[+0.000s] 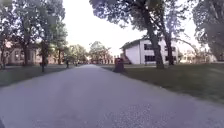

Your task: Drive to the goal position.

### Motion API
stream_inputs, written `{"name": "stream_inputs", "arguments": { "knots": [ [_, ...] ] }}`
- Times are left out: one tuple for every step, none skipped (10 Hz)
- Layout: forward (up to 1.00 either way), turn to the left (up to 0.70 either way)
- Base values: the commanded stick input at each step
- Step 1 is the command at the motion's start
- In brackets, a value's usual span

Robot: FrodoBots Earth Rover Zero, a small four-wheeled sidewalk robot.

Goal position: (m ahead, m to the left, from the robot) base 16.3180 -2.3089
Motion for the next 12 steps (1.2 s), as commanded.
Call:
{"name": "stream_inputs", "arguments": {
  "knots": [
    [0.7,0.0],
    [0.7,0.0],
    [0.7,0.0],
    [0.7,0.0],
    [0.7,0.0],
    [0.7,0.0],
    [0.7,0.0],
    [0.7,0.0],
    [0.7,0.0],
    [0.7,0.0],
    [0.7,0.0],
    [0.7,0.0]
  ]
}}
